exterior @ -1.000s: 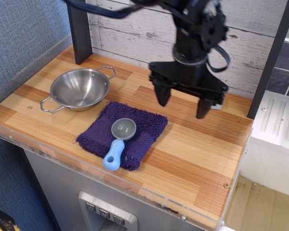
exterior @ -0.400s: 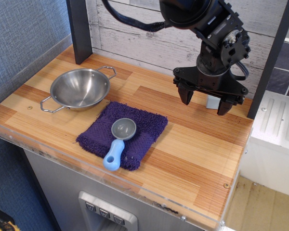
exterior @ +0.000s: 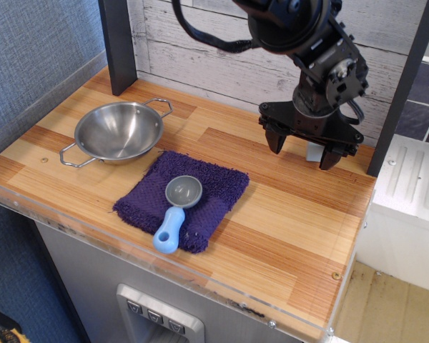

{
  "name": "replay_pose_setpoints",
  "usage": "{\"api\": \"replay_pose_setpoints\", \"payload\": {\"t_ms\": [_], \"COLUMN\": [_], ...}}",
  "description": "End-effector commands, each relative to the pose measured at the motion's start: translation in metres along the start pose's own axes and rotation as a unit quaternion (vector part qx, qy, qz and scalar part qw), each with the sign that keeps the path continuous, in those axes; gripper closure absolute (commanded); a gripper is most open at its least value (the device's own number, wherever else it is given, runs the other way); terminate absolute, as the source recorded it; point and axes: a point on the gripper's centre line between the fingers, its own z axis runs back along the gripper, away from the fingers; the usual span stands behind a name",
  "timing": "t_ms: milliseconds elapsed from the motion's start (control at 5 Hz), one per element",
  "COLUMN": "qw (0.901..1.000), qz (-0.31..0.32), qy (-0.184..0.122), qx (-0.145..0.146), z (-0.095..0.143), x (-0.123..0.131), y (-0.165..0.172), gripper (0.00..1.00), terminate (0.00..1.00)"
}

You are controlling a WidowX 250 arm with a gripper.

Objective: Place the white cube directly right of the purple cloth.

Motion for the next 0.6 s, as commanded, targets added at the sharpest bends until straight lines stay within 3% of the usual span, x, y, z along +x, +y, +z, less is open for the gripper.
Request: {"api": "replay_pose_setpoints", "payload": {"t_ms": [0, 400], "qw": [0.9993, 0.9995], "qz": [0.000, -0.009], "qy": [-0.036, -0.029], "qx": [-0.004, -0.003], "z": [0.0001, -0.0049], "x": [0.0223, 0.0159], "y": [-0.0080, -0.0110], "gripper": [0.00, 0.00], "terminate": [0.00, 0.00]}}
